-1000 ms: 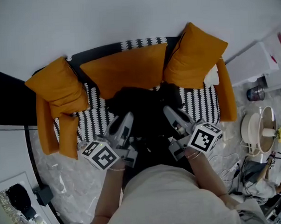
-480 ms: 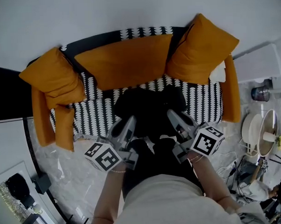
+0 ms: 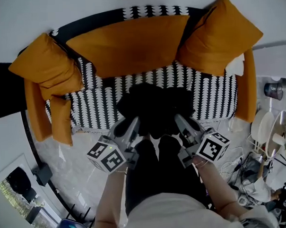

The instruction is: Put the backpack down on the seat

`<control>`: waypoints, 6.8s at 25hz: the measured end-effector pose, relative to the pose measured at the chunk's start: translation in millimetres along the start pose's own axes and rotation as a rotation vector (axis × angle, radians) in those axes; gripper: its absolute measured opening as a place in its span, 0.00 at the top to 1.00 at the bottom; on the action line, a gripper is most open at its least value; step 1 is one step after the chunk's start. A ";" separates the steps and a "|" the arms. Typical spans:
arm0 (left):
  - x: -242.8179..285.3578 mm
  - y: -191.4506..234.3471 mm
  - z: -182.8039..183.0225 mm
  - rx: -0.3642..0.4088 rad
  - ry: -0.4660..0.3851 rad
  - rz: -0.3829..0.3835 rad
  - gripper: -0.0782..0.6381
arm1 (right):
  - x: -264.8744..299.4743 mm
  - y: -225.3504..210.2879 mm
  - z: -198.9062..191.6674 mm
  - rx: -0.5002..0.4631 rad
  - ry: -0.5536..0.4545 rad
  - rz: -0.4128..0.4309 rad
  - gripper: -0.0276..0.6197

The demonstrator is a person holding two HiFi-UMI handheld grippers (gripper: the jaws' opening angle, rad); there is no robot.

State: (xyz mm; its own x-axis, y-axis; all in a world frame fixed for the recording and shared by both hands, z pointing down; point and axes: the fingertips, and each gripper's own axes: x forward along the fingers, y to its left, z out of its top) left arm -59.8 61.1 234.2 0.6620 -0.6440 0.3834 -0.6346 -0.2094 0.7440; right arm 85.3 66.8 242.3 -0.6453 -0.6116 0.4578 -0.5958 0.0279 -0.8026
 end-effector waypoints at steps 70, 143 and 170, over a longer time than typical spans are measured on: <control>24.1 130.6 -22.9 -0.153 -0.099 0.242 0.42 | 72.7 -97.0 5.5 -0.089 -0.005 -0.116 0.61; -65.4 -175.2 83.5 0.172 -0.254 -0.250 0.88 | -49.2 214.4 28.3 -0.565 -0.137 0.339 0.95; -57.4 -164.2 70.8 0.162 -0.184 -0.234 0.88 | -46.2 199.8 27.2 -0.484 -0.111 0.339 0.95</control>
State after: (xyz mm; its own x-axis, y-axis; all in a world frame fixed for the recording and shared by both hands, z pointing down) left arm -21.7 80.3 51.3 0.7233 -0.6837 0.0968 -0.5390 -0.4714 0.6980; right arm 9.1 79.1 50.4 -0.7996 -0.5833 0.1431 -0.5319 0.5770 -0.6198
